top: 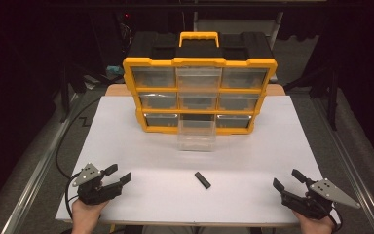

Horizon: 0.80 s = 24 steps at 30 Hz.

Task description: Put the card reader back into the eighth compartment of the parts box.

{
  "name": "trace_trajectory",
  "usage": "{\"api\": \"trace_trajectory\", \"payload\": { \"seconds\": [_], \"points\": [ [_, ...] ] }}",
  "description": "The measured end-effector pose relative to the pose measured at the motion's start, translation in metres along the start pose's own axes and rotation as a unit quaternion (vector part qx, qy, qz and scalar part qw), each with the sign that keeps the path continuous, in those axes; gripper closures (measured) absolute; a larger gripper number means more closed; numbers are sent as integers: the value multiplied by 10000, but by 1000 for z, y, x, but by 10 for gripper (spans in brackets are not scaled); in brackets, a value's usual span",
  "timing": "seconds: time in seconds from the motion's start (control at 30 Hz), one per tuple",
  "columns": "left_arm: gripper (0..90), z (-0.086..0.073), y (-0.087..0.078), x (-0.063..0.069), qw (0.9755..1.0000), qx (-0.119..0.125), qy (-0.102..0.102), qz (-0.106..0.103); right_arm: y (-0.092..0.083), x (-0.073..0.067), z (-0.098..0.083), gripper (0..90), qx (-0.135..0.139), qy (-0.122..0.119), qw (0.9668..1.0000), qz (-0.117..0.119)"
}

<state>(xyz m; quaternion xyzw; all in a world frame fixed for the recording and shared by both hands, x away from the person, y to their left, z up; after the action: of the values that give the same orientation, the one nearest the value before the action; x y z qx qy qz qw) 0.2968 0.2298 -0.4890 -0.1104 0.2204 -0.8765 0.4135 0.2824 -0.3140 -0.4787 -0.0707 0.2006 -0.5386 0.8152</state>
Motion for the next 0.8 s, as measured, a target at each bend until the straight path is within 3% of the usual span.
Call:
{"api": "trace_trajectory", "payload": {
  "seconds": [0.8],
  "points": [
    [341,0,0,-1,10000,37,-29,-48,1,-3,2,230,93,-39,9999,37]
  ]
}}
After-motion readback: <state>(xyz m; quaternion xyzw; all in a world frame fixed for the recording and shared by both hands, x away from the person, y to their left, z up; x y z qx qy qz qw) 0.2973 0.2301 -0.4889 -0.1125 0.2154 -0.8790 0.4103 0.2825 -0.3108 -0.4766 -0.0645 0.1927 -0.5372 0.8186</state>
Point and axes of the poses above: each handheld gripper's, and its own axes: y roughly forward along the jaws, z roughly out of its top, x roughly to its right, the point moved 5 cm from there along y, roughly forward along the jaws, and after that the axes turned 12 degrees about y, right-handed, at the moved point
